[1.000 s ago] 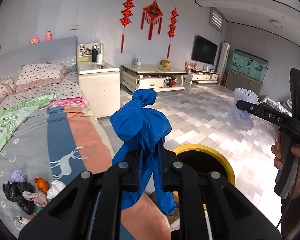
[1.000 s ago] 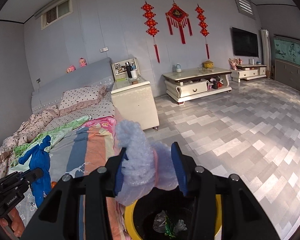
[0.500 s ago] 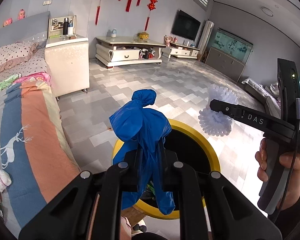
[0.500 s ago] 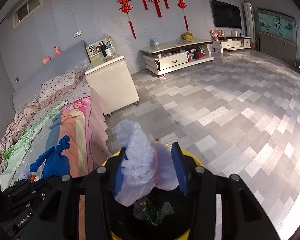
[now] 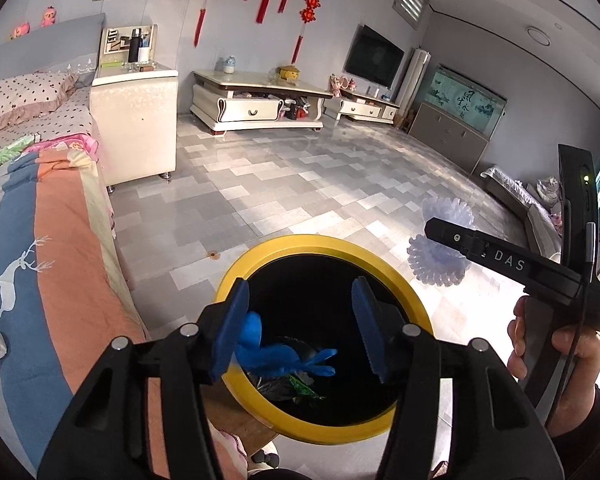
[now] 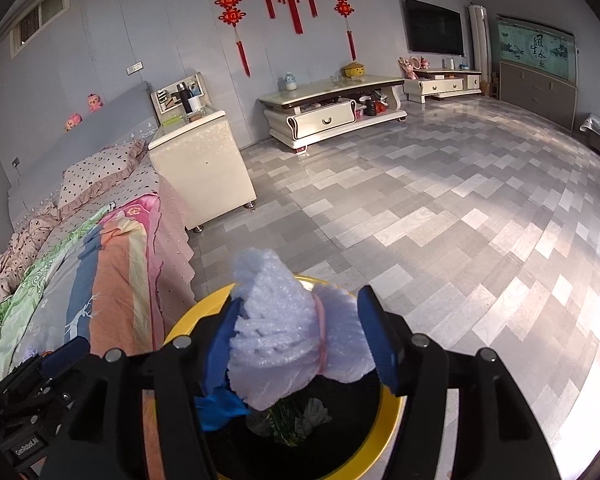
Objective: Collect trash
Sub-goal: 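Open the right tool to drop the lavender mesh into the bin while the left returns to the bed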
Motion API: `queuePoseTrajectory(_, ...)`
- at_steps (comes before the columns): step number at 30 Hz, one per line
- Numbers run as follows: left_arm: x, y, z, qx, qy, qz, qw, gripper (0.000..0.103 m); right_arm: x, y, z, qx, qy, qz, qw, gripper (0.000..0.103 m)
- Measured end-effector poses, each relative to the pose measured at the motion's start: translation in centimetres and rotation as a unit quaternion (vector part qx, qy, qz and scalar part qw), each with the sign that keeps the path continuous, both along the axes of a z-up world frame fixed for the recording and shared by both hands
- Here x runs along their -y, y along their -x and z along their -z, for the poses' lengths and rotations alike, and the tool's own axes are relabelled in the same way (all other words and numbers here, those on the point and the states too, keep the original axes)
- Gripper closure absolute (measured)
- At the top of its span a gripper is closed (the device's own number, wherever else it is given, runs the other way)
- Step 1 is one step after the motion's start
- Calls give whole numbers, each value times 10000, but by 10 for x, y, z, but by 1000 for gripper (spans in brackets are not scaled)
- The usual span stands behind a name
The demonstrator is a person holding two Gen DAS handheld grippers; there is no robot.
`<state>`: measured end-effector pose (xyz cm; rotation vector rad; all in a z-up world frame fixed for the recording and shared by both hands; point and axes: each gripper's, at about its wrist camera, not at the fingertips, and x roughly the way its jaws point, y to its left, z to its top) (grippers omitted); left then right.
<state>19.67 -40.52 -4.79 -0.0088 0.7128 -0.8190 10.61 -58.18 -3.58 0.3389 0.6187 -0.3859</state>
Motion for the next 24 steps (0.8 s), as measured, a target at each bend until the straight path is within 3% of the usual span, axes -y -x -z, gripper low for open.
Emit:
queuePoseTrajectory(5,-16,-2,-8,26,94,-181,9998,26,-2,6,1,-35,30,108,9999,33)
queuePoseTrajectory(15,-81,-13,-25,261,22,-785,9966,20,-28,5,-14,75,97,-159,9998,29)
queuePoseTrajectory(24,-191,-32,-31,508,-193,-1665,9845,19,-100,-23,-37,278,120,-962,9949,29)
